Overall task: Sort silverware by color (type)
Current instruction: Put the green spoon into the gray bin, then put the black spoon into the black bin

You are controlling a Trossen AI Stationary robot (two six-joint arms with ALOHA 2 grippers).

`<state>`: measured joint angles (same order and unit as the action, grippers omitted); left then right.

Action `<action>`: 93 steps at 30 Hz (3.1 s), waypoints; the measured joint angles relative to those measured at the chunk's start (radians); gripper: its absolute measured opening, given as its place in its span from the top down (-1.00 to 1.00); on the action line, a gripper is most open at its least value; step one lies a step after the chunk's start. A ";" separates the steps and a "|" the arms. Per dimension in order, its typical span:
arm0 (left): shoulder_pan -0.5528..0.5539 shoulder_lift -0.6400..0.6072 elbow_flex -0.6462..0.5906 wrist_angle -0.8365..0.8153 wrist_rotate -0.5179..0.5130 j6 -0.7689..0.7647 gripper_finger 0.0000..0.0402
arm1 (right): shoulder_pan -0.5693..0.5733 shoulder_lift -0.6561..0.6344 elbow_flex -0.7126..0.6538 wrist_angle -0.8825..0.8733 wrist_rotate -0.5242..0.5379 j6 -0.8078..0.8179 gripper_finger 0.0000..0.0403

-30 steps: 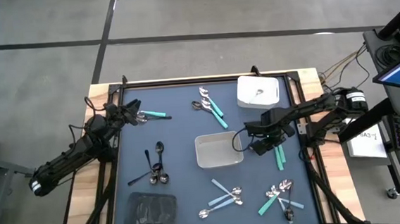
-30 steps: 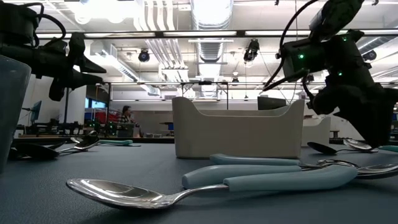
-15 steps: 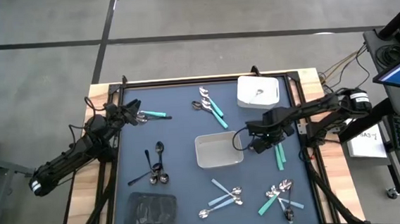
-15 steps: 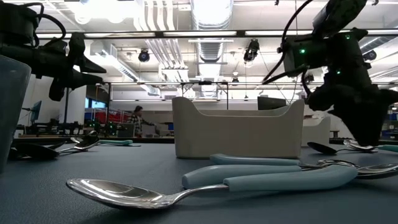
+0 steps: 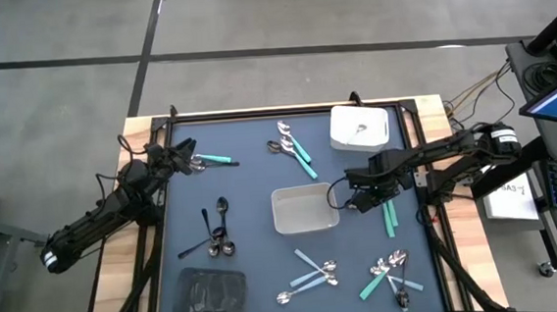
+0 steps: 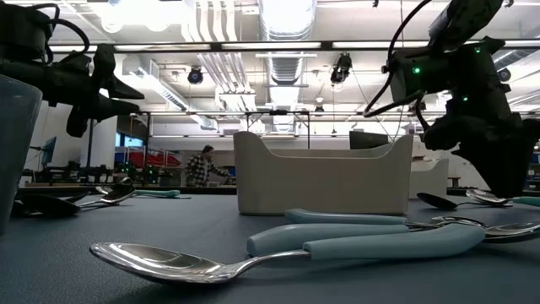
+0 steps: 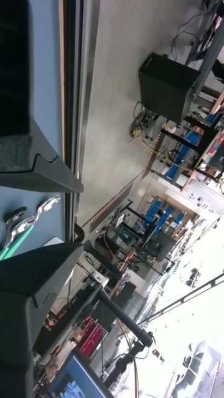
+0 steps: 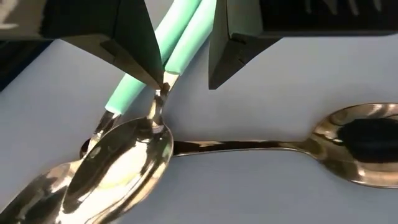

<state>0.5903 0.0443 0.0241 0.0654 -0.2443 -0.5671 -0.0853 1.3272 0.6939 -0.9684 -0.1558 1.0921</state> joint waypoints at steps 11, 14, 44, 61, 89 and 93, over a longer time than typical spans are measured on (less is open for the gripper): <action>0.000 0.000 0.000 0.000 0.000 0.000 0.39 | 0.000 0.014 -0.061 0.026 -0.009 0.015 0.41; 0.000 0.000 0.000 0.000 0.000 0.000 0.39 | 0.000 0.014 -0.066 0.052 -0.018 0.011 0.49; 0.000 0.000 0.000 0.000 0.000 0.000 0.39 | -0.009 -0.158 0.163 0.091 0.245 -0.238 0.96; 0.000 0.000 0.000 0.001 0.000 0.000 0.39 | 0.002 0.006 0.475 0.407 0.334 -0.889 0.96; 0.000 0.000 0.000 0.000 0.000 0.000 0.39 | 0.051 0.182 0.543 0.363 0.100 -0.867 0.50; 0.000 0.000 0.000 0.000 0.000 0.000 0.39 | 0.032 0.132 0.543 0.300 0.103 -0.802 0.37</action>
<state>0.5904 0.0442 0.0242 0.0654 -0.2442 -0.5672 -0.0537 1.4591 1.2368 -0.6681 -0.0526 0.2898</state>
